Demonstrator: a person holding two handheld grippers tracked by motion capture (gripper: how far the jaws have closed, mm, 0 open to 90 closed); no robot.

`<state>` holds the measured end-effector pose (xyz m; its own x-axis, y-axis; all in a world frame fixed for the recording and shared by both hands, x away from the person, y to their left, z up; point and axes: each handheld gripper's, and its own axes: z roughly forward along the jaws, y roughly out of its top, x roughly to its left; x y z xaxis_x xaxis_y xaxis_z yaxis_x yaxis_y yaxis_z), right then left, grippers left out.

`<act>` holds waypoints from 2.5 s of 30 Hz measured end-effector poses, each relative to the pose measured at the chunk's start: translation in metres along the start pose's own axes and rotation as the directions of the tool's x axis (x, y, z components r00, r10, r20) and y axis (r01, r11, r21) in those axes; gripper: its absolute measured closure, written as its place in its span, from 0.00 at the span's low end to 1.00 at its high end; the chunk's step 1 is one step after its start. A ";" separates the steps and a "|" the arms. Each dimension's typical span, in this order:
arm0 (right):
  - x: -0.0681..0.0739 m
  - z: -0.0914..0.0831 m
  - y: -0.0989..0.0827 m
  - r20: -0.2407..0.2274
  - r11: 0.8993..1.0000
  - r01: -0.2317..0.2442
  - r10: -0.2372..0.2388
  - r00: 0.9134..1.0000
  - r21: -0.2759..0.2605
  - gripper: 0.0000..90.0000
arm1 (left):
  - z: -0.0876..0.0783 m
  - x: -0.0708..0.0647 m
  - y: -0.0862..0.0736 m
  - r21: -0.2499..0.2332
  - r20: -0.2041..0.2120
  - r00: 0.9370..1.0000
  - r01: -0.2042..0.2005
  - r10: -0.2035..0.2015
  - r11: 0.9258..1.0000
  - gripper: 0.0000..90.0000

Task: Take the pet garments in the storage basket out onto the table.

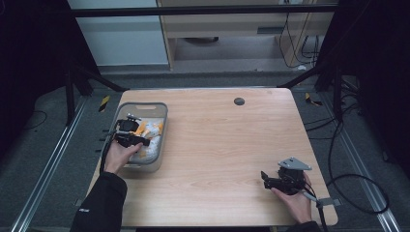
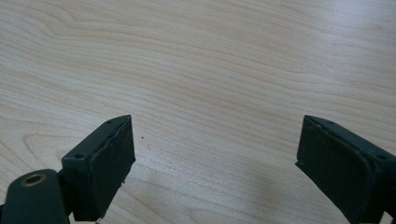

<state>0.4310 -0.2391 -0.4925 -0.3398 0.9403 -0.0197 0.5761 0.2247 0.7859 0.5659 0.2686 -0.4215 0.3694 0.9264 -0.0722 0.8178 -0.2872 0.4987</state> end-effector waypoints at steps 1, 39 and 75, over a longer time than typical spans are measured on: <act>0.000 0.000 0.000 0.001 1.000 0.000 0.000 1.000 0.001 0.12 | 0.000 0.000 0.000 0.005 -0.001 1.000 0.005 -0.005 1.000 0.71; 0.000 -0.001 0.000 0.006 1.000 0.003 -0.003 1.000 -0.004 0.12 | -0.081 0.009 -0.003 -0.191 -0.019 1.000 -0.026 0.023 0.981 0.90; -0.001 -0.002 0.000 0.010 1.000 0.004 -0.004 1.000 -0.015 0.12 | -0.156 -0.035 0.004 -0.233 0.028 0.975 -0.210 0.223 0.950 0.90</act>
<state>0.4301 -0.2402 -0.4911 -0.3347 0.9419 -0.0287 0.5634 0.2244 0.7951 0.4874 0.2731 -0.2828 0.5542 0.8322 0.0167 0.5960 -0.4108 0.6899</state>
